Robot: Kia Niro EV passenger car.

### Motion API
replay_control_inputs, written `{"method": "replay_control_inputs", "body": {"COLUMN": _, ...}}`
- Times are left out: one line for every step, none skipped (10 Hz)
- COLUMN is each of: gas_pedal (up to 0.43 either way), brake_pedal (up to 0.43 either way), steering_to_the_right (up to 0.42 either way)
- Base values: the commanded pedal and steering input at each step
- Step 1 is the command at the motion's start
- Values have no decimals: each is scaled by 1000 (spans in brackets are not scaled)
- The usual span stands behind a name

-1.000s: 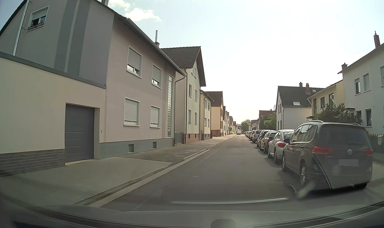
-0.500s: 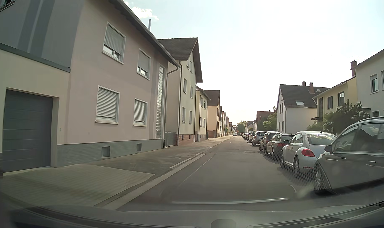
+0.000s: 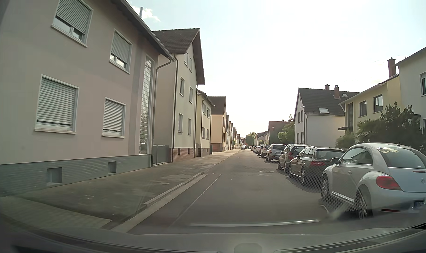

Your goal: Follow the waypoints while adhering to traffic rules and regulations

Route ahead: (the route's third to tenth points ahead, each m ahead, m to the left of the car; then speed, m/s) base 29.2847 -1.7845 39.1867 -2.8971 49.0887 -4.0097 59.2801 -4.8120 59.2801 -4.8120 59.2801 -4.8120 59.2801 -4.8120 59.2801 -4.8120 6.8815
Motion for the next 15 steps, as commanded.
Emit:
{"method": "replay_control_inputs", "body": {"gas_pedal": 150, "brake_pedal": 30, "steering_to_the_right": 68}}
{"method": "replay_control_inputs", "body": {"gas_pedal": 150, "brake_pedal": 30, "steering_to_the_right": 59}}
{"method": "replay_control_inputs", "body": {"gas_pedal": 150, "brake_pedal": 30, "steering_to_the_right": 47}}
{"method": "replay_control_inputs", "body": {"gas_pedal": 150, "brake_pedal": 30, "steering_to_the_right": 38}}
{"method": "replay_control_inputs", "body": {"gas_pedal": 157, "brake_pedal": 30, "steering_to_the_right": 27}}
{"method": "replay_control_inputs", "body": {"gas_pedal": 157, "brake_pedal": 30, "steering_to_the_right": 19}}
{"method": "replay_control_inputs", "body": {"gas_pedal": 169, "brake_pedal": 30, "steering_to_the_right": 15}}
{"method": "replay_control_inputs", "body": {"gas_pedal": 169, "brake_pedal": 30, "steering_to_the_right": 14}}
{"method": "replay_control_inputs", "body": {"gas_pedal": 169, "brake_pedal": 30, "steering_to_the_right": 11}}
{"method": "replay_control_inputs", "body": {"gas_pedal": 169, "brake_pedal": 30, "steering_to_the_right": 6}}
{"method": "replay_control_inputs", "body": {"gas_pedal": 169, "brake_pedal": 30, "steering_to_the_right": 6}}
{"method": "replay_control_inputs", "body": {"gas_pedal": 169, "brake_pedal": 30, "steering_to_the_right": 5}}
{"method": "replay_control_inputs", "body": {"gas_pedal": 169, "brake_pedal": 30, "steering_to_the_right": 6}}
{"method": "replay_control_inputs", "body": {"gas_pedal": 169, "brake_pedal": 30, "steering_to_the_right": 10}}
{"method": "replay_control_inputs", "body": {"gas_pedal": 150, "brake_pedal": 30, "steering_to_the_right": 9}}
